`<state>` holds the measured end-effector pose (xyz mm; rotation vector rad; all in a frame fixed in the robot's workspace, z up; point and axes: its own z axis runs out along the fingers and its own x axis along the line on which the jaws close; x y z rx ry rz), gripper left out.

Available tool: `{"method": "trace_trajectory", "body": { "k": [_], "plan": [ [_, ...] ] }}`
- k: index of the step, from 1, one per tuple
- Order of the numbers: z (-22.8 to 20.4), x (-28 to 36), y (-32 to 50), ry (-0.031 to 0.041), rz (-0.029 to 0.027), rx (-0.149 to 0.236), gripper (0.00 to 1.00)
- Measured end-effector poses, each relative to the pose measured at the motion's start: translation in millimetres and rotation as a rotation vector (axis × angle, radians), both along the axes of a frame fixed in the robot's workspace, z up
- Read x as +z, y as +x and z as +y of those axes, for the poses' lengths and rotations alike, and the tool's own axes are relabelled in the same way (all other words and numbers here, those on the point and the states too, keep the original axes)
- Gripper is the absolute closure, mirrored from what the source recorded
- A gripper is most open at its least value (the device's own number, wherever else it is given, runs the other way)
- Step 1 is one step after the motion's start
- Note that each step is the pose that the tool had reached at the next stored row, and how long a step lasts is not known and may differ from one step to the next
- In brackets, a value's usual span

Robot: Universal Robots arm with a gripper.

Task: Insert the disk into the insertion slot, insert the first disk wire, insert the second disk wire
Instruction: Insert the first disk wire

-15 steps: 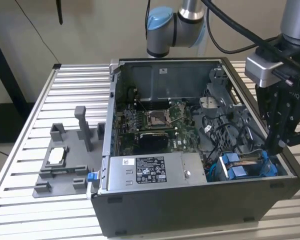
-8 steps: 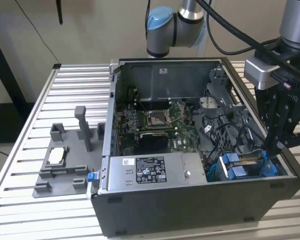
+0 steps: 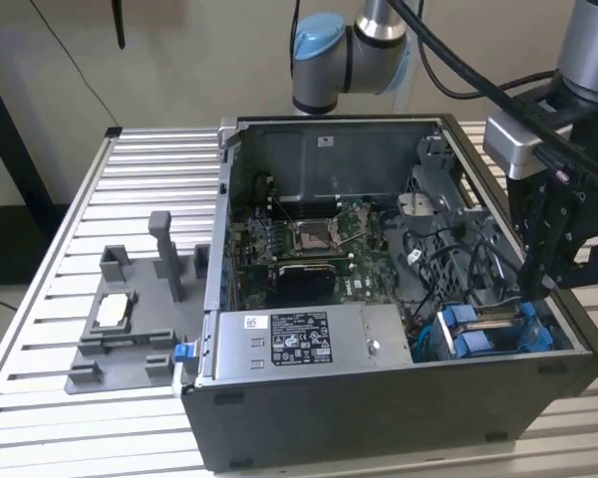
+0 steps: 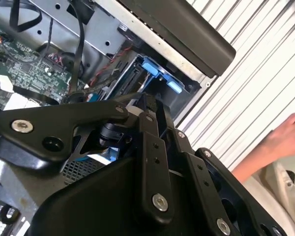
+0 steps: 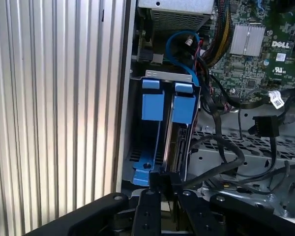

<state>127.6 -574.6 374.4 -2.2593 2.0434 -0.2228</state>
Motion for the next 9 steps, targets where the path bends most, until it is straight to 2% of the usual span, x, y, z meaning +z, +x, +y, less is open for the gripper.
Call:
{"method": "trace_trajectory", "body": {
  "k": [2,5,9],
  "plan": [
    [0.0,-0.7,2.9,-0.0001,0.0239,0.000,0.81],
    [0.1,-1.7,6.6,0.0000,0.0561,0.000,0.81],
    [0.4,-2.7,10.7,0.0012,0.0908,0.000,0.81]
  ]
}}
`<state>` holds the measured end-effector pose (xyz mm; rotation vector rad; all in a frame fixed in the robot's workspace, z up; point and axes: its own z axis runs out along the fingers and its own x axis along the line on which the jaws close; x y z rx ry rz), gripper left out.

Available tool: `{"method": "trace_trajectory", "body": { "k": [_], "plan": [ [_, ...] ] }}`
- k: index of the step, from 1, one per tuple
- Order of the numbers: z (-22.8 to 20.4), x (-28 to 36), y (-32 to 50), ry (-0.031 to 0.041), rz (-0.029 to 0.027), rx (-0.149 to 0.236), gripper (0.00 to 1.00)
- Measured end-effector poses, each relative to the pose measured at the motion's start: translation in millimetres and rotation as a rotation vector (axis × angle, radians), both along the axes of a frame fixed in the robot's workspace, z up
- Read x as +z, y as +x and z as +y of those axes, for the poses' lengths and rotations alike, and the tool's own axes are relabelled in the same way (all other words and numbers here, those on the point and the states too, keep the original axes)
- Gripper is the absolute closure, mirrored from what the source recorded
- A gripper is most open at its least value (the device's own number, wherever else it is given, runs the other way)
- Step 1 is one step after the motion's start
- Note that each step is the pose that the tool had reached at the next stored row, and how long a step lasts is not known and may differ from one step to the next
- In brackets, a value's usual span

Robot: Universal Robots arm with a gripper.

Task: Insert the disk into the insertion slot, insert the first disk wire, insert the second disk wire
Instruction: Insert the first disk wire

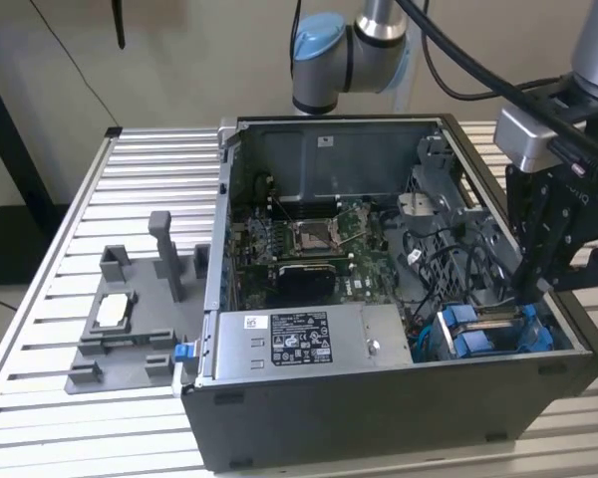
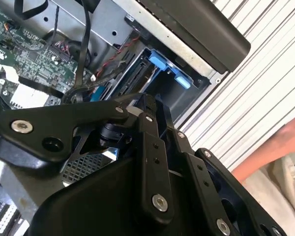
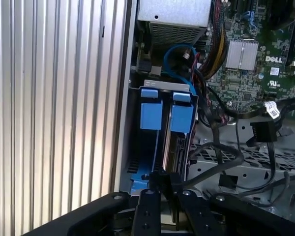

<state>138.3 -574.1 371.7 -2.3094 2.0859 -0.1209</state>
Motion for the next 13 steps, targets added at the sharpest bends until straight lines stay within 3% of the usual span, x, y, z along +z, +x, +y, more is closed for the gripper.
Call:
{"method": "trace_trajectory", "body": {
  "k": [4,5,10,12,13],
  "plan": [
    [0.3,-0.7,3.5,0.0020,0.0378,0.000,0.81],
    [0.3,-0.7,4.0,0.0053,0.0445,0.000,0.81],
    [0.3,-0.9,5.4,0.0440,0.0606,0.001,0.81],
    [0.3,-1.1,5.8,0.0599,0.0644,0.001,0.81],
    [0.3,-1.4,5.9,0.0641,0.0651,0.000,0.81]
  ]
}}
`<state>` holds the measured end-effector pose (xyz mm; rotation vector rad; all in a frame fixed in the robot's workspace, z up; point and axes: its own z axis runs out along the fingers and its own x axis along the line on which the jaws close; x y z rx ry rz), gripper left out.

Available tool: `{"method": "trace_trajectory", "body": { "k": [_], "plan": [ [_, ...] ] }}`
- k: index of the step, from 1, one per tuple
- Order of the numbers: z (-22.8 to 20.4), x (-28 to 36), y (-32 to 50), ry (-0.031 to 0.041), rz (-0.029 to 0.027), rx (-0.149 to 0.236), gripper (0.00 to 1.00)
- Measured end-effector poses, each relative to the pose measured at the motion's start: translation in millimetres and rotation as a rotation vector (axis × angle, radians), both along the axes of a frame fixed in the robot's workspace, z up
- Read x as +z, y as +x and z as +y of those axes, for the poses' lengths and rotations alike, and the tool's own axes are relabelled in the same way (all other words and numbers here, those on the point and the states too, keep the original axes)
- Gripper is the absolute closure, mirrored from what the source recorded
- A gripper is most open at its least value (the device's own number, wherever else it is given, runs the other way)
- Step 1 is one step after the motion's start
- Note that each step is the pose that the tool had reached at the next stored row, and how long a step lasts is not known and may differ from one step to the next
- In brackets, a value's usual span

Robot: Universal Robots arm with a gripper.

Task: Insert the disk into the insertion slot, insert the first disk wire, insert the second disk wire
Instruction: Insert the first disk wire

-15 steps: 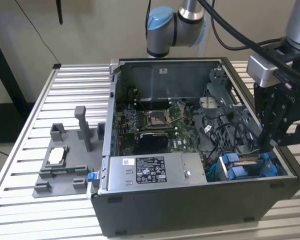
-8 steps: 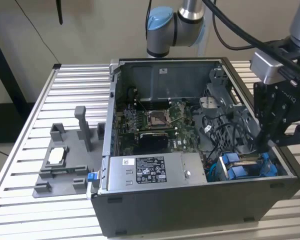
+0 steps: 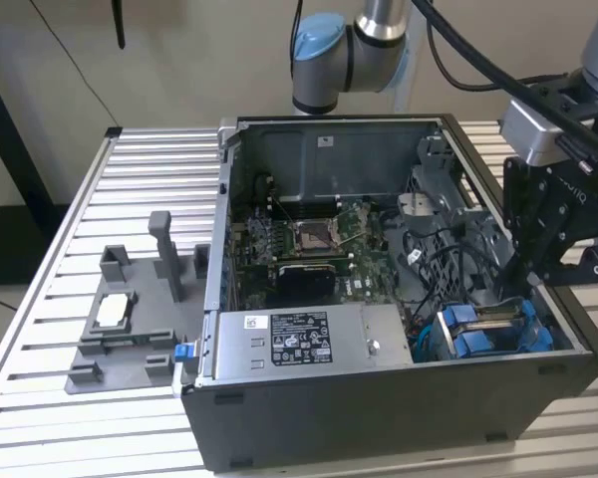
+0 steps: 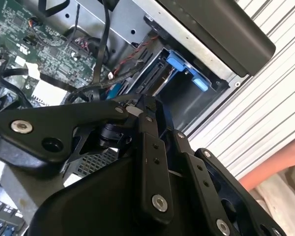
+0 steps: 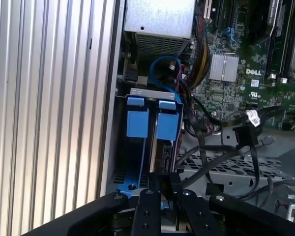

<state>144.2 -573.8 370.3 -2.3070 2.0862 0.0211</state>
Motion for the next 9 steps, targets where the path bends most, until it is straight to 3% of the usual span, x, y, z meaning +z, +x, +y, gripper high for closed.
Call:
{"method": "trace_trajectory", "body": {
  "k": [9],
  "plan": [
    [0.1,-0.4,0.3,0.0003,0.0001,-0.005,0.81]
  ]
}}
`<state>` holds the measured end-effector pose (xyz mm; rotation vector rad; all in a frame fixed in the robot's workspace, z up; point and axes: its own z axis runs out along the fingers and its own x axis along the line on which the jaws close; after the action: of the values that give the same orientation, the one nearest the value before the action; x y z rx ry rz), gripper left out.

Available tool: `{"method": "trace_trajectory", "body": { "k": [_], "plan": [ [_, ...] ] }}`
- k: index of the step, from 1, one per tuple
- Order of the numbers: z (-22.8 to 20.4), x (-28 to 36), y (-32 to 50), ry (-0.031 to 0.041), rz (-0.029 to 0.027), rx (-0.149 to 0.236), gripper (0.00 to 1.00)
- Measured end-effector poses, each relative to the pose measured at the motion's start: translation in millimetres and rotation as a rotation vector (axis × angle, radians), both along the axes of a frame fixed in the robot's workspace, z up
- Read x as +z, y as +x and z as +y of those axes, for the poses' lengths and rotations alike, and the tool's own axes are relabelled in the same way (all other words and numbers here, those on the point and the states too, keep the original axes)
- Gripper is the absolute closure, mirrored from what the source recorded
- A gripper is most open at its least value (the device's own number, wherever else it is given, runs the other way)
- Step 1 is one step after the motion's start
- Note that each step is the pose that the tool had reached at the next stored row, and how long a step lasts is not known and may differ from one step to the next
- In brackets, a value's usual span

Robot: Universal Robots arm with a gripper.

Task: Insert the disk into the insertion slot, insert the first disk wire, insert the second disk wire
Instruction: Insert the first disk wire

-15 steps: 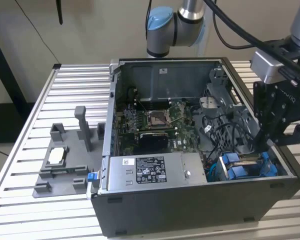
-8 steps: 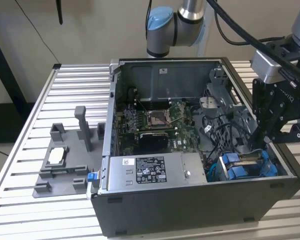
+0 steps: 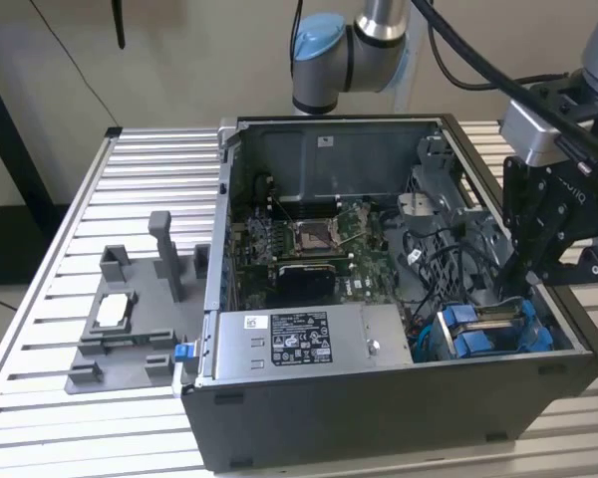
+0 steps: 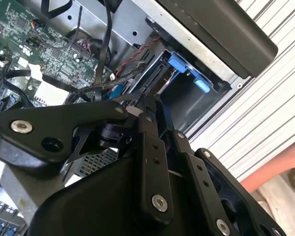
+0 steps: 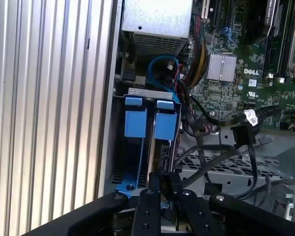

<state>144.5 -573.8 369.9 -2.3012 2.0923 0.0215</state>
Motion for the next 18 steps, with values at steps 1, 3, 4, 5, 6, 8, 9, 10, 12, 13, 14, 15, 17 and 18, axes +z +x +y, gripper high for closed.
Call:
{"method": "trace_trajectory", "body": {
  "k": [1,3,4,5,6,8,9,10,12,13,14,15,17,18],
  "plan": [
    [0.0,-0.4,0.0,0.0011,0.0000,-0.002,0.81],
    [0.1,-1.8,0.0,0.0066,0.0000,-0.008,0.81],
    [0.1,-2.6,0.1,0.0093,0.0000,-0.012,0.81],
    [0.1,-3.8,0.0,0.0128,0.0000,-0.019,0.81],
    [0.1,-4.9,0.0,0.0152,-0.0001,-0.026,0.81],
    [0.1,-6.9,0.8,0.0201,-0.0001,-0.040,0.81],
    [0.1,-8.0,1.7,0.0226,-0.0001,-0.046,0.81],
    [0.1,-9.1,3.0,0.0253,-0.0001,-0.049,0.81],
    [0.1,-11.2,4.7,0.0322,0.0001,-0.054,0.81],
    [0.1,-12.2,4.8,0.0378,0.0000,-0.056,0.81],
    [0.1,-13.0,4.8,0.0434,-0.0002,-0.059,0.81],
    [0.2,-14.0,4.9,0.0453,-0.0006,-0.065,0.81],
    [0.1,-15.8,4.9,0.0461,-0.0024,-0.074,0.81],
    [0.1,-16.8,5.0,0.0465,-0.0033,-0.077,0.81]
  ]
}}
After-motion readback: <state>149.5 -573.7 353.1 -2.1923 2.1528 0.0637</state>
